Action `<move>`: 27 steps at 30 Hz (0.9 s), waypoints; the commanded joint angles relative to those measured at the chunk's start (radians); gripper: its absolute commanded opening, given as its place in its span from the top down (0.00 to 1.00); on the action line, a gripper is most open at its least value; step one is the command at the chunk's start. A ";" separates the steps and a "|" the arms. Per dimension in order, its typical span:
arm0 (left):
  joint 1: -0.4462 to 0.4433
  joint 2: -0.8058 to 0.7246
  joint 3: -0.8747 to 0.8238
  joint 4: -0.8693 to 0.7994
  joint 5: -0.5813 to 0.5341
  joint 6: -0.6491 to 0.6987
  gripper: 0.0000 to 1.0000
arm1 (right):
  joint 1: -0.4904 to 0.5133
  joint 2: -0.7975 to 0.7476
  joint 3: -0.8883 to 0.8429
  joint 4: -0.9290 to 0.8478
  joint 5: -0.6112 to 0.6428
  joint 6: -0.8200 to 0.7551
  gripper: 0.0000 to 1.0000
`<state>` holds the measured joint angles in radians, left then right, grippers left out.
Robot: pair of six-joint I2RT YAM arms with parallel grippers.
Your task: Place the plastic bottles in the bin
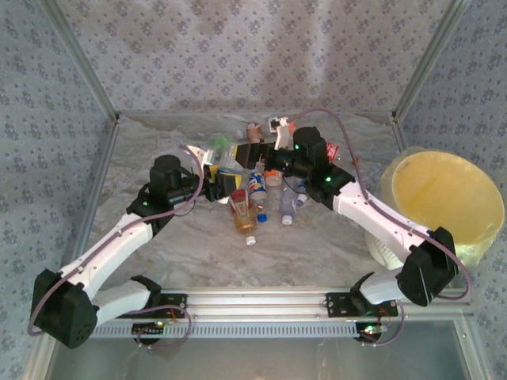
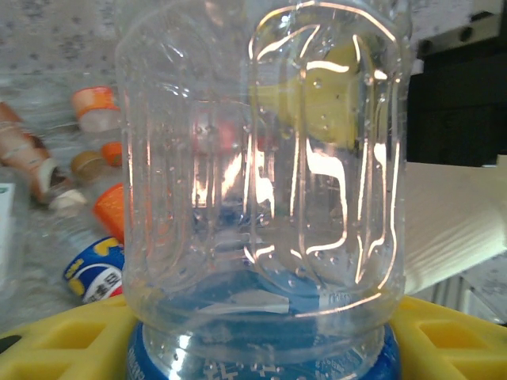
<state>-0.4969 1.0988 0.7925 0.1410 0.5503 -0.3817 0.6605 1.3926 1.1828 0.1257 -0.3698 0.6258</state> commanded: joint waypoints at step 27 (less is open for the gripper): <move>-0.055 0.059 0.107 0.023 0.029 -0.023 0.20 | 0.003 -0.010 0.050 -0.054 -0.041 0.012 0.53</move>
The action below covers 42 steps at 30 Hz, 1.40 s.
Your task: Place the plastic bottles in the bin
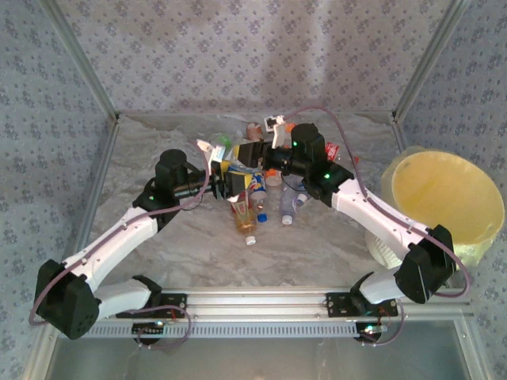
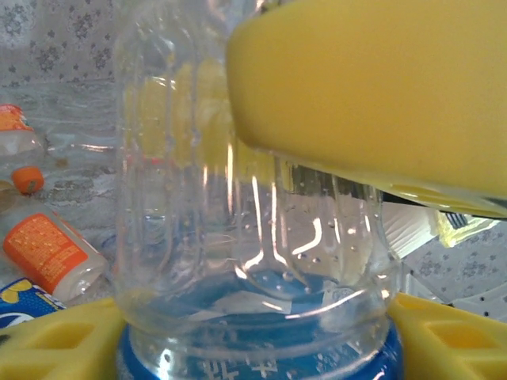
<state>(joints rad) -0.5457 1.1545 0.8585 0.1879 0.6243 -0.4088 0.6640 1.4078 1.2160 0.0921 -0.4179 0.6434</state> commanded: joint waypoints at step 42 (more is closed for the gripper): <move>0.029 -0.138 -0.148 -0.104 -0.804 -0.111 0.02 | -0.055 -0.472 0.246 -0.670 1.044 -0.716 0.57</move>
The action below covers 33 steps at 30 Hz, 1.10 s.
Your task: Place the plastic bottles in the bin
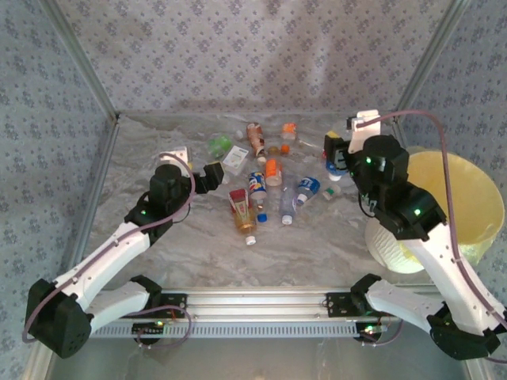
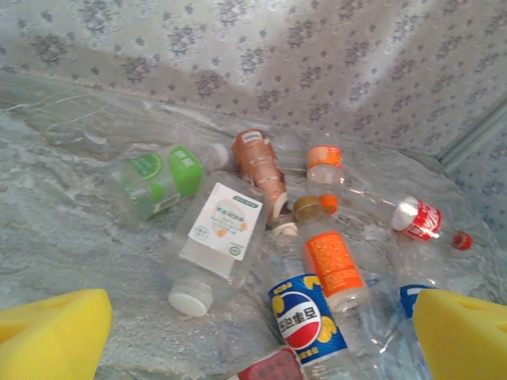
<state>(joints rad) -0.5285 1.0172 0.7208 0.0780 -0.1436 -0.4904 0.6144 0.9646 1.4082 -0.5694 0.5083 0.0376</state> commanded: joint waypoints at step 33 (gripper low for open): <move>0.055 0.105 0.045 -0.010 -0.001 -0.075 0.02 | -0.797 -0.048 -0.088 0.035 0.261 -0.139 0.54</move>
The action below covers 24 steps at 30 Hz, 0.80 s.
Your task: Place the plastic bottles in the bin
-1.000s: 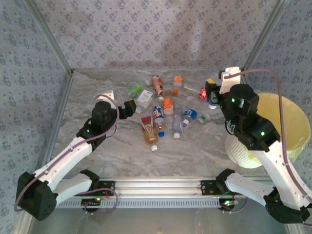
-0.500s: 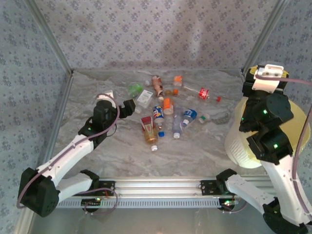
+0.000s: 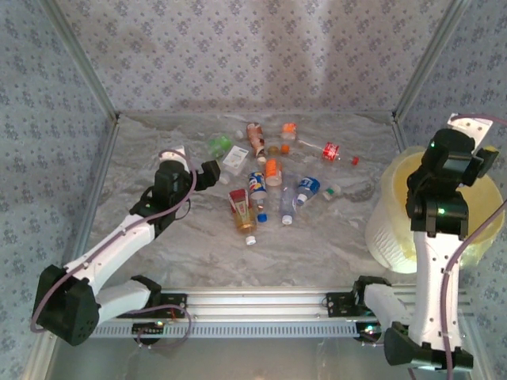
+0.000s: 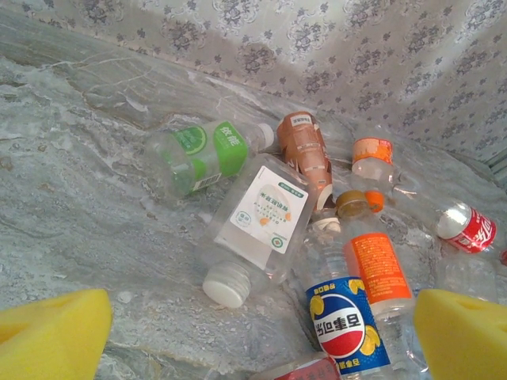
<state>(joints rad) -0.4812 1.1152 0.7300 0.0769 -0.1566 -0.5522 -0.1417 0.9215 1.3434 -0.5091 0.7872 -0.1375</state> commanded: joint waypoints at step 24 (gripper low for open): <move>0.017 0.048 0.059 -0.054 0.027 -0.040 0.02 | -0.199 0.097 -0.197 -0.011 0.132 0.082 0.01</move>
<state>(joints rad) -0.4709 1.1614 0.7551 0.0334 -0.1276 -0.5797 -0.3664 1.0424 1.1225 -0.5083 0.8783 -0.0654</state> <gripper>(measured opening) 0.977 0.980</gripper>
